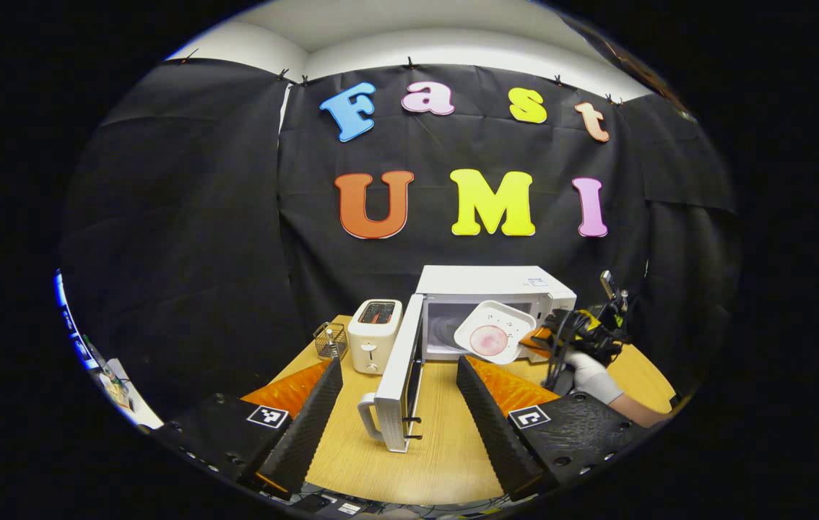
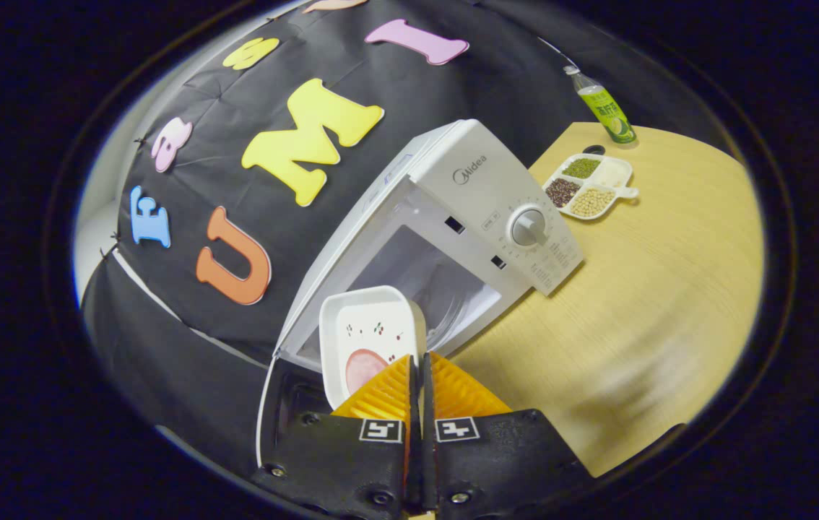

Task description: Open the microwave oven with the left hand, put the food in, and close the microwave oven.

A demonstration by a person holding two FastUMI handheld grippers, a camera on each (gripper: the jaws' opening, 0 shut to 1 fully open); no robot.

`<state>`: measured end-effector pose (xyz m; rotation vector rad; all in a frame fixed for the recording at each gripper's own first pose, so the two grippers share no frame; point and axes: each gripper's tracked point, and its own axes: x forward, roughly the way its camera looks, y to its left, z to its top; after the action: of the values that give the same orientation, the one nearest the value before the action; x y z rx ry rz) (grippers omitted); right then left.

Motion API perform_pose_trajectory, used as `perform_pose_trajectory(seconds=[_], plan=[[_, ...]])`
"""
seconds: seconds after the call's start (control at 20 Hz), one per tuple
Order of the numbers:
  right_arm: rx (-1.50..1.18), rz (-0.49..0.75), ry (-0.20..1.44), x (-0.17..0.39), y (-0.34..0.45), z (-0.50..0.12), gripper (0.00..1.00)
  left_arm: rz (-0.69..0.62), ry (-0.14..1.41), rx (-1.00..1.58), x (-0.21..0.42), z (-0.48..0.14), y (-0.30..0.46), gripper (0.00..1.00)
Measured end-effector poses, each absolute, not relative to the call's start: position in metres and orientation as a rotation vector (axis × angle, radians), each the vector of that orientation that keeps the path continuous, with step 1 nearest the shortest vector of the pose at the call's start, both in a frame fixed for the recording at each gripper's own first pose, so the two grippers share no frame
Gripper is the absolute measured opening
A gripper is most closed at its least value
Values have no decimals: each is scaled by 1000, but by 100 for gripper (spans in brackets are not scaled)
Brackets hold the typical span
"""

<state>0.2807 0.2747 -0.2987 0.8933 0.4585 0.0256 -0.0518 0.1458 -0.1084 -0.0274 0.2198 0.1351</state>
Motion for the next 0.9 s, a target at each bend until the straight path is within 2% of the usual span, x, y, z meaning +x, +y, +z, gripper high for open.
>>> perform_pose_trajectory(seconds=[0.05, 0.1, 0.15, 0.25, 0.3, 0.35, 0.4, 0.45, 0.5, 0.9], plan=[[911, 3, 445, 285, 282, -305, 4, 131, 220, -21, -47, -111, 145, 94], [932, -2, 434, 293, 289, -308, 4, 128, 220, -14, -42, -115, 146, 83], [955, -22, 427, 297, 294, -311, 4, 123, 228, -10, -39, -120, 148, 94], [999, -47, 418, 309, 303, -320, 0, 120, 242, -10, -31, -129, 150, 94], [1010, -50, 430, 313, 309, -329, 4, 123, 251, -10, -29, -133, 151, 94], [1026, -37, 442, 316, 316, -336, 4, 125, 259, -10, -26, -137, 153, 83], [1051, -20, 445, 320, 323, -340, 4, 127, 261, -8, -24, -138, 154, 94], [1065, -8, 450, 322, 327, -346, 4, 132, 267, -1, -22, -141, 156, 83], [1065, -3, 450, 324, 326, -350, 4, 134, 276, 9, -21, -143, 157, 94], [1081, -63, 373, 353, 308, -356, 4, 120, 266, 33, 11, -146, 150, 95]])
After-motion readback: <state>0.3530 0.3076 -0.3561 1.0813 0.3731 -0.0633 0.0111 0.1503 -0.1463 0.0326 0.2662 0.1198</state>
